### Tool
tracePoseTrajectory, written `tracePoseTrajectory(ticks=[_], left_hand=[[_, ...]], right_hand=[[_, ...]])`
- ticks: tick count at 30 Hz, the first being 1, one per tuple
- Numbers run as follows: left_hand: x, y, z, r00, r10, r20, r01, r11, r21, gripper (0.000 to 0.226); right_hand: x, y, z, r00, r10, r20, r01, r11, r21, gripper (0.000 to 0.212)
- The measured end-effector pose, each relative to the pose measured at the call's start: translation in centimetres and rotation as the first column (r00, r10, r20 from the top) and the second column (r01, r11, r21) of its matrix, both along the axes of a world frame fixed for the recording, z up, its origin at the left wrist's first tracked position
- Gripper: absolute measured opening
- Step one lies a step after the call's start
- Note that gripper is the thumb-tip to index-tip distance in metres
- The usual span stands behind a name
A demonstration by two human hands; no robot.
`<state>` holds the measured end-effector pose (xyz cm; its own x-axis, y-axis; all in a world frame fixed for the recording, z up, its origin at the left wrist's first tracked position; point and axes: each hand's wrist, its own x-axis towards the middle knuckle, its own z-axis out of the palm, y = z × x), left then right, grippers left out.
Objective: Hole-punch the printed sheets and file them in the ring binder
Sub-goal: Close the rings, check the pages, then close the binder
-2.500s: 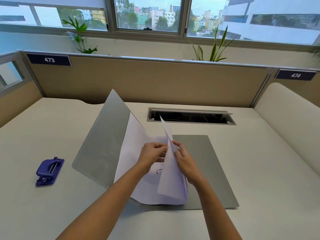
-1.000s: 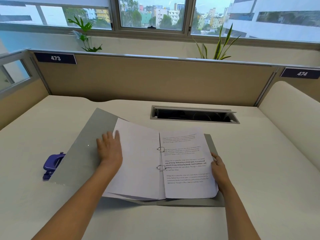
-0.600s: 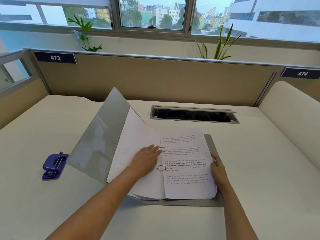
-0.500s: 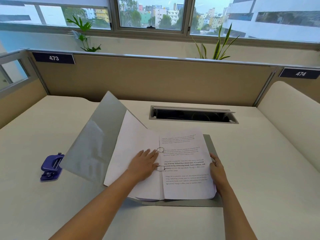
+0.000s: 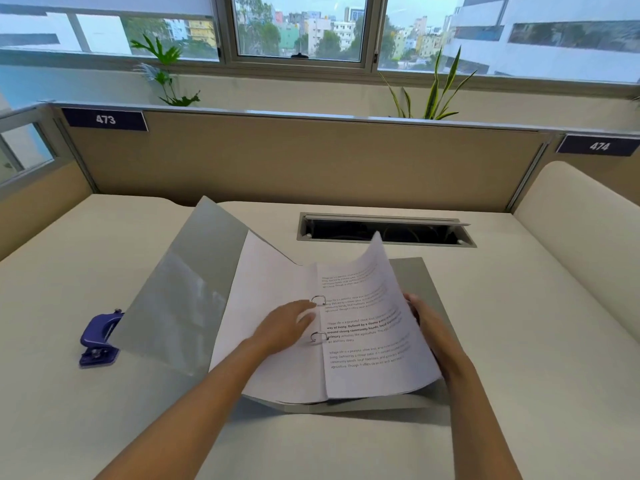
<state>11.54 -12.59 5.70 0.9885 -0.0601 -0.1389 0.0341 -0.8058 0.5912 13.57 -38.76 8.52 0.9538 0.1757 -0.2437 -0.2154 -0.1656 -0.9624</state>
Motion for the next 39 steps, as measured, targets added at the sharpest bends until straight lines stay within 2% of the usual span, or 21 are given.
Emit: tracePoseTrajectory(ticks=[1,4,6,8,16,22,25,28,31,32,36,39], left_hand=[[0.1,-0.3,0.6,0.999,0.052,-0.013,-0.054,0.990,-0.127,0.041],[0.5,-0.8,2.0,0.988,0.119,-0.097,-0.146,0.927,-0.347,0.043],[0.5,-1.4,2.8,0.977,0.118,-0.178,-0.195,0.829,-0.524,0.044],[0.6,-2.0,3.3,0.970,0.095,-0.222,-0.217,0.746,-0.629,0.041],[0.4,-2.6,4.8,0.972,0.075,-0.224,-0.226,0.571,-0.790,0.016],[0.6,-2.8,5.9,0.959,0.052,-0.278,-0.272,0.432,-0.860,0.040],[0.6,-3.0,6.5,0.955,0.042,-0.294,-0.289,0.365,-0.885,0.047],[0.6,-3.2,6.9,0.956,0.033,-0.291,-0.281,0.385,-0.879,0.047],[0.6,-3.3,7.1,0.958,0.030,-0.286,-0.275,0.394,-0.877,0.044],[0.6,-3.3,7.2,0.958,0.030,-0.287,-0.275,0.394,-0.877,0.042],[0.7,-3.2,7.4,0.955,0.038,-0.294,-0.286,0.384,-0.878,0.032],[0.7,-3.1,7.3,0.950,0.034,-0.310,-0.299,0.378,-0.876,0.039]], right_hand=[[0.2,0.7,0.3,0.998,0.058,0.009,-0.058,0.998,-0.006,0.038],[0.4,3.4,0.7,0.985,0.162,0.060,-0.156,0.983,-0.094,0.044],[0.3,5.3,0.4,0.977,0.194,0.087,-0.177,0.970,-0.168,0.041],[-0.1,7.0,0.5,0.971,0.222,0.089,-0.198,0.956,-0.218,0.042],[-0.5,10.2,0.7,0.971,0.223,0.080,-0.202,0.955,-0.216,0.061],[-0.1,10.2,2.4,0.973,0.197,0.121,-0.153,0.941,-0.301,0.058],[-0.2,10.1,4.2,0.964,0.232,0.127,-0.197,0.950,-0.242,0.050],[-0.3,10.3,6.0,0.956,0.285,0.069,-0.272,0.949,-0.160,0.072],[-0.1,10.5,6.6,0.949,0.312,0.055,-0.298,0.938,-0.178,0.093],[0.0,10.5,6.7,0.949,0.311,0.051,-0.297,0.938,-0.180,0.090],[0.0,10.1,6.7,0.956,0.294,0.020,-0.291,0.952,-0.094,0.052],[0.0,9.7,6.5,0.959,0.282,-0.022,-0.282,0.959,-0.002,0.047]])
